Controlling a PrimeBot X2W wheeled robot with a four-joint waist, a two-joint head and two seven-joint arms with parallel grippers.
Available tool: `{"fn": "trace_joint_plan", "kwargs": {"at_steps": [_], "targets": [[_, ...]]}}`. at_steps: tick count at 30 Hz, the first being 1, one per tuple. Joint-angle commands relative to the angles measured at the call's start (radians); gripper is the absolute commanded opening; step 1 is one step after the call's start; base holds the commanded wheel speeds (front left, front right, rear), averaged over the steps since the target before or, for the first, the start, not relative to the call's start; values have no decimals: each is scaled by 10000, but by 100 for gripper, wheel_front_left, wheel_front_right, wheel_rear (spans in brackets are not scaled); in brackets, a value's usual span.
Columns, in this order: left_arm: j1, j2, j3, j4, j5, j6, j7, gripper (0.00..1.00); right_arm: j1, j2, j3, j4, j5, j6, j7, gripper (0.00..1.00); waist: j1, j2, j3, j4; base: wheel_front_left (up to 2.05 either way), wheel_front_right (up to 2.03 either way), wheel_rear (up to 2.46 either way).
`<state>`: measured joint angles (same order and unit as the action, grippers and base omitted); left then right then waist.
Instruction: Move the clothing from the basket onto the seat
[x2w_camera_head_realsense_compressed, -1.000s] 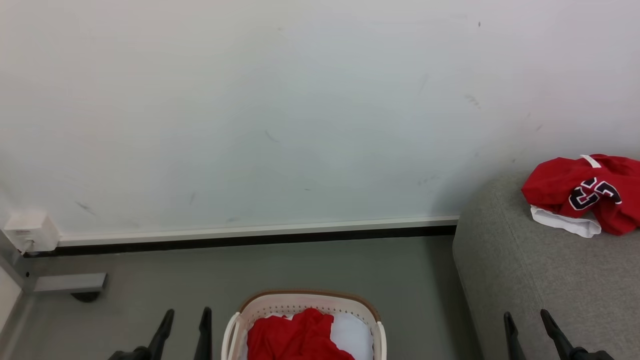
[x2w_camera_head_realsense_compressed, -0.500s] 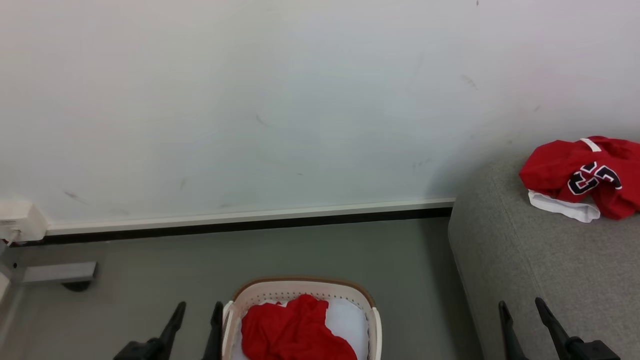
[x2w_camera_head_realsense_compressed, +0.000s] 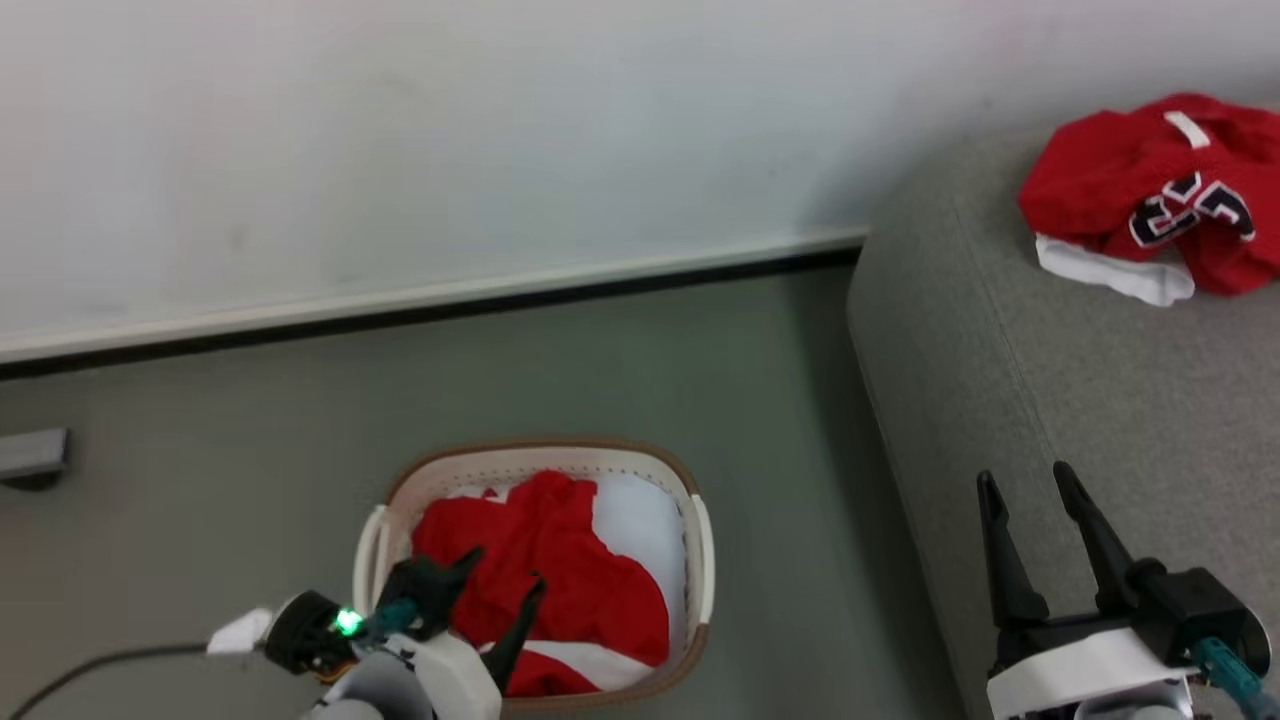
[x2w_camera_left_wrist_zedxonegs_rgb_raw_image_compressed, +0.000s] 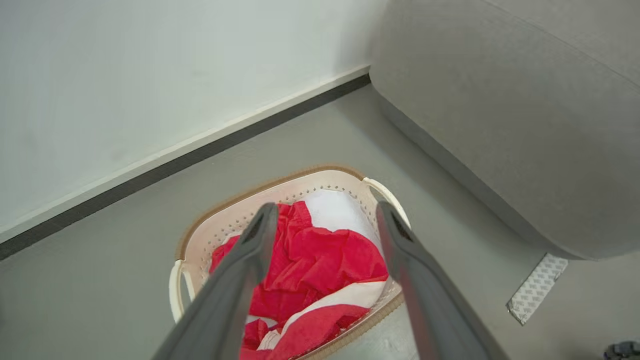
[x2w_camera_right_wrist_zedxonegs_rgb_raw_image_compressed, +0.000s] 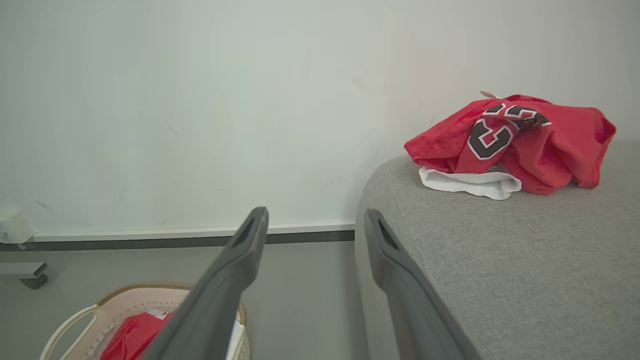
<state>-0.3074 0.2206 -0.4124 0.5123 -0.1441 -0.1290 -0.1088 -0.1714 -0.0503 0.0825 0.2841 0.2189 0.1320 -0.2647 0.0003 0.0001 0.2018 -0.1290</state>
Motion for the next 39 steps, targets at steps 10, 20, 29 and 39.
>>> {"fn": "trace_joint_plan", "kwargs": {"at_steps": [10, 20, 29, 39], "targets": [[-2175, 1939, -3510, 830, -1762, 0, 1765, 100, -1023, -6, 312, -574, 631, -25, 6, 100, -3, -1, 2361, -1454, 0, 0, 0], [-3791, 3219, -5878, 1182, -3072, -2, 2731, 100, -1566, -4, 518, -999, 1151, -25, 6, 100, -3, -1, 3771, -1991, 0, 0, 0], [-4713, 3908, -7063, 1262, -3979, -2, 3170, 100, -1948, -5, 591, -1126, 1387, -25, 6, 100, -3, -1, 4606, -2201, 0, 0, 0], [-5536, 4428, -7843, 1329, -4724, -3, 3814, 100, -2370, -8, 810, -1297, 1681, -25, 6, 100, -3, -1, 5493, -2428, 0, 0, 0]]}}
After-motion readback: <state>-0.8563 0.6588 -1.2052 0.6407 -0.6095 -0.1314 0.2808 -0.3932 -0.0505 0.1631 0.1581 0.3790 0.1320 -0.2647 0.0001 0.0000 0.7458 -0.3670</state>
